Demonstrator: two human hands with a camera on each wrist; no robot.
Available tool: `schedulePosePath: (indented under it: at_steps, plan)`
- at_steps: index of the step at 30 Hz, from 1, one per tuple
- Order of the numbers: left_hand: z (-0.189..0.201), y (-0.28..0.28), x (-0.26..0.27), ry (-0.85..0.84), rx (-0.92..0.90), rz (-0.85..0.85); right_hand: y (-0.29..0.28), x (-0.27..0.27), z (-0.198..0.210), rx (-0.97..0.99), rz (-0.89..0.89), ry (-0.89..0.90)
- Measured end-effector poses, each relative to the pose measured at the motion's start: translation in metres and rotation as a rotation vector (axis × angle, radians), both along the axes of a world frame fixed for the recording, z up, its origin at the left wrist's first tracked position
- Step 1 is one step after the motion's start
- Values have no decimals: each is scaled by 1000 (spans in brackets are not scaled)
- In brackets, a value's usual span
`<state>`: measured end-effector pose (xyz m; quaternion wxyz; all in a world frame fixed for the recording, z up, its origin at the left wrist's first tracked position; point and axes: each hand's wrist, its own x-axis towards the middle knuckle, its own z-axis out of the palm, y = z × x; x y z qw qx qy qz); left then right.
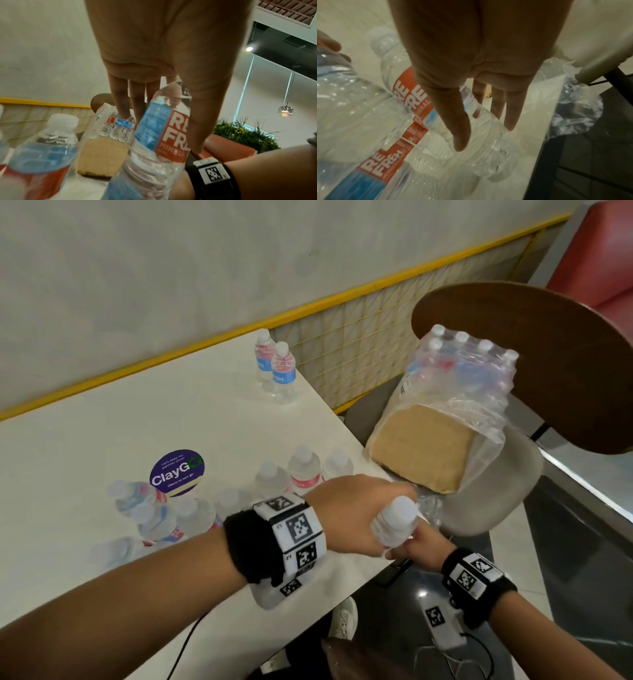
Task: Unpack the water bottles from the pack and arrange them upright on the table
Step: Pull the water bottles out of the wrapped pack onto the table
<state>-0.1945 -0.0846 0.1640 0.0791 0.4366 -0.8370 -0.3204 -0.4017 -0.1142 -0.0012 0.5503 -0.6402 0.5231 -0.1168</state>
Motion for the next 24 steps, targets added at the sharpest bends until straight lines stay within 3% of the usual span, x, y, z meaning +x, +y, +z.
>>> schedulePosePath:
  at_steps: [7, 18, 24]
  plan:
    - [-29, 40, 6, -217, -194, -117, 13, 26, -6, -65, 54, 46]
    - [-79, 90, 29, -225, -278, -117, 35, 61, 9, -133, 12, -122]
    - [-80, 99, 53, -365, -491, -198, 43, 77, 2, -68, 39, -106]
